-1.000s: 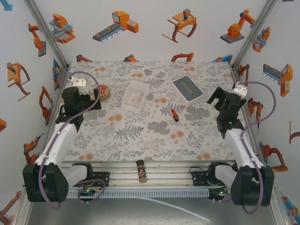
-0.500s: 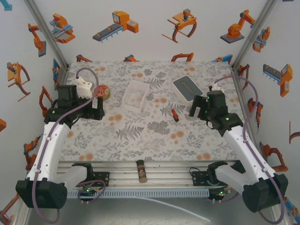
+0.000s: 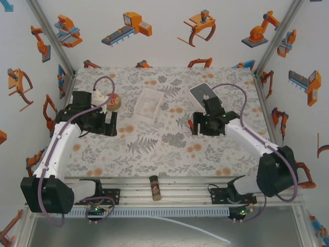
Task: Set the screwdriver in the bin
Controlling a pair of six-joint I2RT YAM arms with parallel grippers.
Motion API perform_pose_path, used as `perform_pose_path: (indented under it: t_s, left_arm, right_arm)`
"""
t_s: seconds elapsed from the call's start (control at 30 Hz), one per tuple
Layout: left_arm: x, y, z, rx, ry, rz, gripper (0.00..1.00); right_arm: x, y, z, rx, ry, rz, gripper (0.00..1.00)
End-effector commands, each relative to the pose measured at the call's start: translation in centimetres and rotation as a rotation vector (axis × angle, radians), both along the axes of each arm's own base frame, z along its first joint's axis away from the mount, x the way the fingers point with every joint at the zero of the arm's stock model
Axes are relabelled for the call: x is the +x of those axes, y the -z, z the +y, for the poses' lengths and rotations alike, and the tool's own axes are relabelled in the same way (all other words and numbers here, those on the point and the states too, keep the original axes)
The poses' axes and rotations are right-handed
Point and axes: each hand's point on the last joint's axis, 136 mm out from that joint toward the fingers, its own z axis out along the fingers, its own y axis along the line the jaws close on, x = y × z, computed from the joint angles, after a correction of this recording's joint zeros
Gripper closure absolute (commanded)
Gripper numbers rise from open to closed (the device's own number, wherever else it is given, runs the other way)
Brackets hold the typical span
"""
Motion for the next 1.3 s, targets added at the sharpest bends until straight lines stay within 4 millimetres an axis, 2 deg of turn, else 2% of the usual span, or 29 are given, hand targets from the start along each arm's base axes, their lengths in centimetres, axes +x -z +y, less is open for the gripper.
perform_pose_path:
  t_s: [0.0,0.17,0.5,0.87,0.9,1.27]
  left_arm:
    - [-0.5,-1.5,0.1,0.014,0.011,-0.049,0.03]
    - [-1.1,-1.7,-0.2,-0.010,0.017,-0.072,0.03]
    - [-1.8,-1.7,-0.5,-0.036,0.014,-0.074,0.03]
    - [-1.7,-1.6,-0.5,-0.041,0.008,-0.076,0.03]
    - [-1.7,-1.6,-0.6,-0.043,0.009,-0.076,0.03]
    - [-1.8,-1.6,-0.7,-0.056,0.009,-0.074,0.03]
  right_arm:
    - [2.3,-0.7,0.9,-0.021,-0.028,-0.044,0.34]
    - [4.3,1.6,1.7,-0.076,-0.058,0.017,0.43]
    - [6.3,5.1,2.1,-0.130,-0.061,0.067,0.46]
    - [7.6,6.5,2.9,-0.150,-0.080,0.082,0.50]
    - [7.7,6.7,2.9,-0.152,-0.083,0.086,0.53]
    - [7.6,7.8,2.9,-0.176,-0.082,0.112,0.61]
